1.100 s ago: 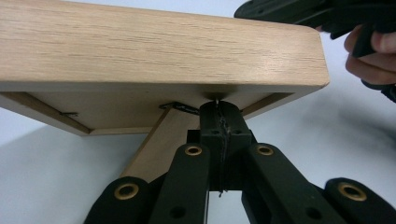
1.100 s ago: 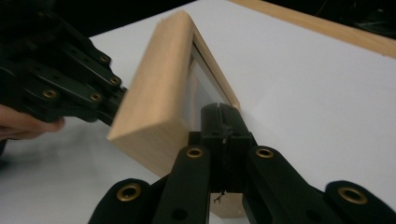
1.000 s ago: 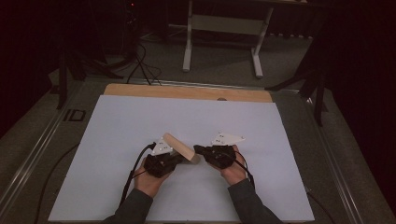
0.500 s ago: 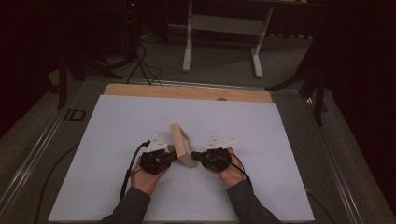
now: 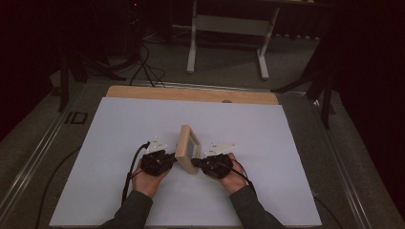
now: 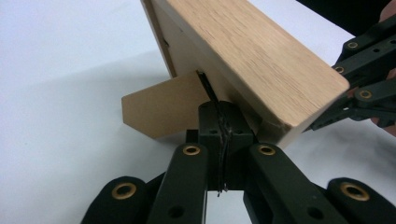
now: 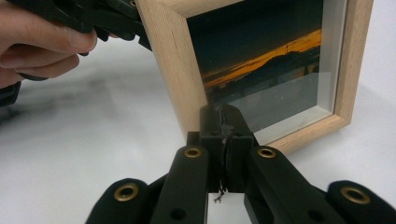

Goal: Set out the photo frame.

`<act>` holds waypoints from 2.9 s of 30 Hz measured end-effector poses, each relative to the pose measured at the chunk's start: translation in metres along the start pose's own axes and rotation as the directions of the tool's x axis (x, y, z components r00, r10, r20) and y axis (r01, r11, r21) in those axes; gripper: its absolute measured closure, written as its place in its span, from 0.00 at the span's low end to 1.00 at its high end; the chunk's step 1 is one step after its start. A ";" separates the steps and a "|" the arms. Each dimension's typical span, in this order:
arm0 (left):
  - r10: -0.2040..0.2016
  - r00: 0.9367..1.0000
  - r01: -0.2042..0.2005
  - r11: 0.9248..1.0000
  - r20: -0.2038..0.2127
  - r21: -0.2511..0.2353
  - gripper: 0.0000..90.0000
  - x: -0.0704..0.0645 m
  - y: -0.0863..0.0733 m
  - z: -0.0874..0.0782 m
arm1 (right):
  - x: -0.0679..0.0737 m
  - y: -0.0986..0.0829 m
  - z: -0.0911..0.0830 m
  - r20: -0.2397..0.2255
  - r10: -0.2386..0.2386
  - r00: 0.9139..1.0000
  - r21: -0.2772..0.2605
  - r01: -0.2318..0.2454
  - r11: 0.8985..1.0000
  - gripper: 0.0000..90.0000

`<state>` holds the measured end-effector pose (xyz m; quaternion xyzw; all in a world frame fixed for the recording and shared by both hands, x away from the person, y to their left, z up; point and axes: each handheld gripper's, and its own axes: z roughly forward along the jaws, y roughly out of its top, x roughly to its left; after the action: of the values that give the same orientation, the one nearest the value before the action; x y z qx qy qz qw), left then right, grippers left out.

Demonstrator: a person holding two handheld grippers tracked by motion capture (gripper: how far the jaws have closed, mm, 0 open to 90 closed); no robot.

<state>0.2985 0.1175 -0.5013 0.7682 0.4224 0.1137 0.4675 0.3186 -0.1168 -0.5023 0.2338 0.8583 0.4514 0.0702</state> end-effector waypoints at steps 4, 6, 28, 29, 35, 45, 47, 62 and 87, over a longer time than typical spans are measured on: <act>-0.012 1.000 0.012 1.000 -0.008 -0.005 0.91 0.003 -0.001 -0.001 | 0.001 0.000 0.001 0.005 -0.002 1.000 -0.002 0.002 1.000 0.94; -0.014 1.000 0.014 1.000 -0.009 -0.006 0.88 0.003 -0.001 -0.001 | 0.001 0.000 0.001 0.008 -0.004 1.000 0.002 0.004 1.000 0.92; -0.115 0.991 0.108 0.989 -0.063 -0.104 0.55 0.021 0.002 -0.028 | -0.005 0.002 -0.007 0.039 0.009 0.999 -0.029 -0.008 1.000 0.61; -0.112 0.991 0.105 0.989 -0.066 -0.107 0.53 0.022 0.002 -0.029 | -0.005 0.003 -0.009 0.043 0.014 0.999 -0.034 -0.012 0.999 0.60; -0.127 0.991 0.120 0.983 -0.047 -0.137 0.50 0.021 0.006 -0.037 | -0.007 0.003 -0.012 0.056 0.021 0.998 -0.045 -0.019 0.999 0.58; -0.131 0.991 0.122 0.977 -0.039 -0.173 0.44 0.016 0.013 -0.049 | -0.008 0.004 -0.014 0.061 0.020 0.998 -0.053 -0.017 0.998 0.57; -0.123 0.992 0.115 0.977 -0.036 -0.180 0.43 0.014 0.015 -0.050 | -0.008 0.004 -0.014 0.063 0.020 0.998 -0.053 -0.017 0.998 0.56; -0.076 0.997 0.072 0.980 -0.015 -0.186 0.33 -0.006 0.023 -0.049 | -0.012 0.006 -0.022 0.078 0.037 0.996 -0.076 -0.031 0.997 0.55; -0.073 0.997 0.070 0.994 -0.031 -0.086 0.35 -0.017 0.016 -0.013 | -0.015 0.007 -0.028 0.089 0.041 0.995 -0.093 -0.033 0.995 0.54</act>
<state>0.2894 0.1090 -0.4774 0.7300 0.4524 0.1274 0.4961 0.3251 -0.1410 -0.4815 0.2666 0.8281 0.4804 0.1112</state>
